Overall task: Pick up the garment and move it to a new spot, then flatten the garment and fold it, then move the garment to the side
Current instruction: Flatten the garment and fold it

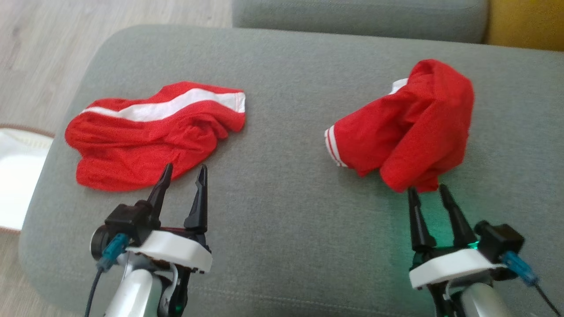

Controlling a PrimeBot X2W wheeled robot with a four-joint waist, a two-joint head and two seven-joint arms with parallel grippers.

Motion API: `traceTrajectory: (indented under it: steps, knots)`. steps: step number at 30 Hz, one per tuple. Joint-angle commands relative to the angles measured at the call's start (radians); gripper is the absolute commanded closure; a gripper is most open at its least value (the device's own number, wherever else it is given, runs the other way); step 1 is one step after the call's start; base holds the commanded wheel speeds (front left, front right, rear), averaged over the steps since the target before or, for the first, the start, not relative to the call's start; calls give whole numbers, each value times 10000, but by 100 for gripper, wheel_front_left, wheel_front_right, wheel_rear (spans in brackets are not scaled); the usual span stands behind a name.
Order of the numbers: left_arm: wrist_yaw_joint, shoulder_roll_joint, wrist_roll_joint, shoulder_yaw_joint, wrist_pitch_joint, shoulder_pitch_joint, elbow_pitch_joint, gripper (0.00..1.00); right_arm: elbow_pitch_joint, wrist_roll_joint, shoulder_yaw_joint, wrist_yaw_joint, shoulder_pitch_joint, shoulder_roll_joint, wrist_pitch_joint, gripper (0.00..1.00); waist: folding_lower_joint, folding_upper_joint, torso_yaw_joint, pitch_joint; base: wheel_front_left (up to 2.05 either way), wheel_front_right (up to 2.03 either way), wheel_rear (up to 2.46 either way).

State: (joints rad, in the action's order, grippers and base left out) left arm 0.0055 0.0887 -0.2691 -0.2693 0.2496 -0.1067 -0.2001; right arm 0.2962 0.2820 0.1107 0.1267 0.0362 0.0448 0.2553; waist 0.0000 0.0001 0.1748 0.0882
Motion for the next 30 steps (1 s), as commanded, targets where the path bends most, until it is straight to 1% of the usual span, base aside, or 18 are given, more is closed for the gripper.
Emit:
traceTrajectory:
  steps: [1,8,15,16,17,18,21,24,30]
  knots:
    - [-109,-16,154,494,122,-523,213,0,84,83,355,40,658,54,65,0,0,-1,231,239,0,0,0]
    - [-426,-201,399,704,122,-690,37,0,1439,420,414,40,1574,54,65,0,0,-1,666,638,0,0,0]
    - [-567,-312,547,856,122,-672,-45,0,2111,610,390,40,2142,54,65,0,0,-1,797,773,0,0,0]
    - [-575,-321,561,889,122,-662,-49,0,2193,545,374,40,2206,54,65,78,0,-1,773,770,0,0,0]
    - [-575,-321,561,889,122,-662,-49,0,2193,545,374,40,2206,54,65,78,0,-1,773,770,0,0,0]
    - [-581,-328,573,932,122,-649,-62,0,2230,428,349,40,2267,54,65,100,0,-1,737,746,0,0,0]
    - [-590,-347,576,1047,122,-601,-141,0,2160,79,203,40,2318,54,65,100,0,-1,582,591,0,0,0]
    - [-592,-362,568,1109,122,-553,-154,0,1832,-552,-268,40,2283,54,65,100,0,-1,385,388,0,0,0]
    - [-534,-378,507,1143,122,-306,-148,0,1013,-2327,-1334,40,2694,54,65,100,0,-1,-102,-194,0,0,0]
